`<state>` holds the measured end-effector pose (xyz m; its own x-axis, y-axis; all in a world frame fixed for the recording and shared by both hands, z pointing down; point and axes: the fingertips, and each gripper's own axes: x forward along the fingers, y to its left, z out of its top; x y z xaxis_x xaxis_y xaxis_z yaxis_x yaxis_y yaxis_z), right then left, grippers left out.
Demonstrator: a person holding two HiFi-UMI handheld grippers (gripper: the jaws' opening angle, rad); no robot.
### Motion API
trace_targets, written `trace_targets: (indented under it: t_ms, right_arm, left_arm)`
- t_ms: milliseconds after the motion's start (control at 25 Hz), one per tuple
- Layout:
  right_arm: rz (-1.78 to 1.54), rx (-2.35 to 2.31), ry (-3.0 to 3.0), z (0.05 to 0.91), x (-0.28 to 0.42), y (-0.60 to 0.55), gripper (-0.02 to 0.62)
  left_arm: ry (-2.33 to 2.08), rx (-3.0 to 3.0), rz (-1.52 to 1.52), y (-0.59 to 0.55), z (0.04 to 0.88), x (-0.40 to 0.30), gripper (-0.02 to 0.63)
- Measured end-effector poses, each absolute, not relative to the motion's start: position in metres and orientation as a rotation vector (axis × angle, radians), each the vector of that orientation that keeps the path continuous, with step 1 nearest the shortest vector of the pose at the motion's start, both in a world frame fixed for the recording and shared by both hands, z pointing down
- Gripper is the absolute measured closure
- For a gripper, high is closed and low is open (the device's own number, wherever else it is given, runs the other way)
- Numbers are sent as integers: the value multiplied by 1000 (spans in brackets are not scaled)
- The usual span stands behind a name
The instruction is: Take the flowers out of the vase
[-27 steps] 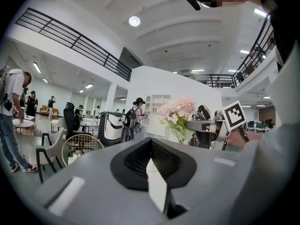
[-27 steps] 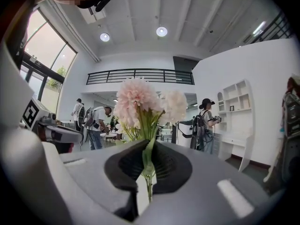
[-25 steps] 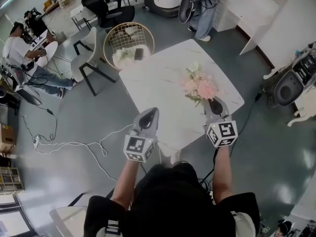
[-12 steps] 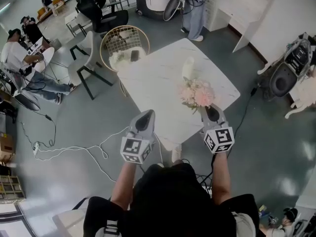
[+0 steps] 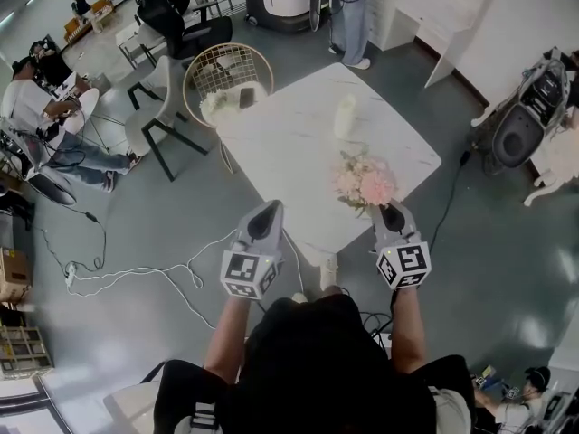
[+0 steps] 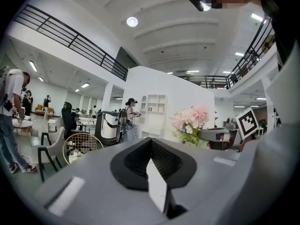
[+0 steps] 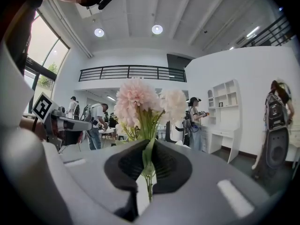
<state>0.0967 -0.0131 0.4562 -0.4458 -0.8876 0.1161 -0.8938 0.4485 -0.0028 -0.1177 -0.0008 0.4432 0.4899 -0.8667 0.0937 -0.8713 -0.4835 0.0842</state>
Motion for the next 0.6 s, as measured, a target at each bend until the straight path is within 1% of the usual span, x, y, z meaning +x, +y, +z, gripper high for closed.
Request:
trace_targets:
  t_ms: [600]
  right_arm:
    - [85,1607,-2579,455,94,-2,581]
  left_arm:
    - [-1521,2612,73,4,443,-120,598]
